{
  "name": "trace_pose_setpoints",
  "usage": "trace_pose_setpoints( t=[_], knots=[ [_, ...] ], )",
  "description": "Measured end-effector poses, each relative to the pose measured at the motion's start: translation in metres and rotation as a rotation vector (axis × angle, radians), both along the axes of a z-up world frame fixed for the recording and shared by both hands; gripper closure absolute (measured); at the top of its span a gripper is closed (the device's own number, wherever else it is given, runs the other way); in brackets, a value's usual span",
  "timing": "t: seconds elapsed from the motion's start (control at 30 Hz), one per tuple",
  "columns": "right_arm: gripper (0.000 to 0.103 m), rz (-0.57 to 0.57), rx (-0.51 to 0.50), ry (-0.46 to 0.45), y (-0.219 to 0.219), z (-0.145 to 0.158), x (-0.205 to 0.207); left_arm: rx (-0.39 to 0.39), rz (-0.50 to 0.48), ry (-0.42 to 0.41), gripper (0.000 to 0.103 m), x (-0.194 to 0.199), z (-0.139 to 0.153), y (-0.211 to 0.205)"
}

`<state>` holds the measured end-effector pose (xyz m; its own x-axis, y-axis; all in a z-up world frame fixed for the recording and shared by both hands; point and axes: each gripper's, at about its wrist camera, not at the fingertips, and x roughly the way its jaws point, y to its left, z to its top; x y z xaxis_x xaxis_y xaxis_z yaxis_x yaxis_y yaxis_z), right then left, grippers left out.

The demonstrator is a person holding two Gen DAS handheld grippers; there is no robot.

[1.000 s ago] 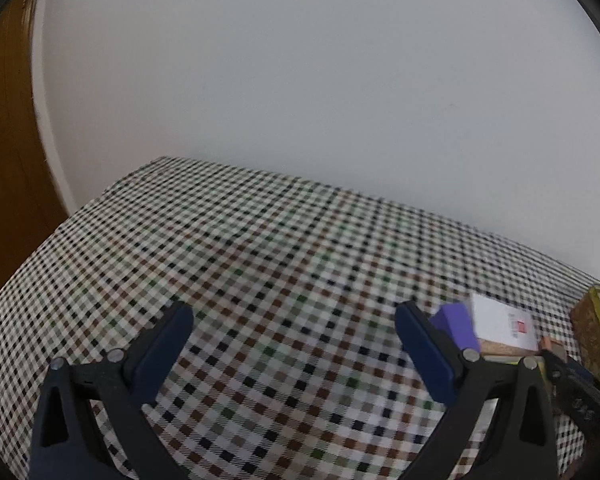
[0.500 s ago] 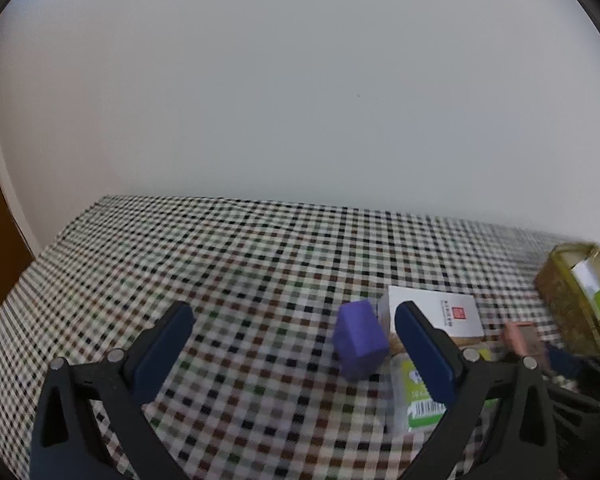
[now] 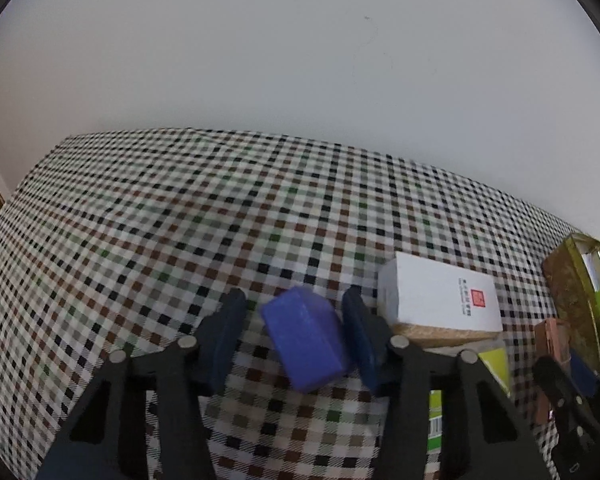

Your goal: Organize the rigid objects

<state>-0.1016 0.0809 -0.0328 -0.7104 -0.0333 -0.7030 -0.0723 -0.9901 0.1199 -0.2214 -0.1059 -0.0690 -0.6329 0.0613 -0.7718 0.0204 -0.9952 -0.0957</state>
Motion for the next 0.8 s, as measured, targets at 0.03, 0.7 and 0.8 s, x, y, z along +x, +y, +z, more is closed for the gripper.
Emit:
trace_pose_setpoints(
  t=[0.03, 0.7, 0.8],
  knots=[
    [0.054, 0.001, 0.001, -0.002, 0.0, -0.001, -0.001, 0.027, -0.033, 0.005, 0.073, 0.0, 0.0, 0.0],
    [0.054, -0.018, 0.044, 0.202, 0.003, 0.025, 0.022, -0.057, -0.025, 0.255, 0.086, 0.076, 0.04, 0.019],
    [0.054, -0.02, 0.065, 0.225, 0.002, 0.028, 0.032, -0.071, -0.03, 0.273, 0.086, 0.09, 0.043, 0.028]
  ],
)
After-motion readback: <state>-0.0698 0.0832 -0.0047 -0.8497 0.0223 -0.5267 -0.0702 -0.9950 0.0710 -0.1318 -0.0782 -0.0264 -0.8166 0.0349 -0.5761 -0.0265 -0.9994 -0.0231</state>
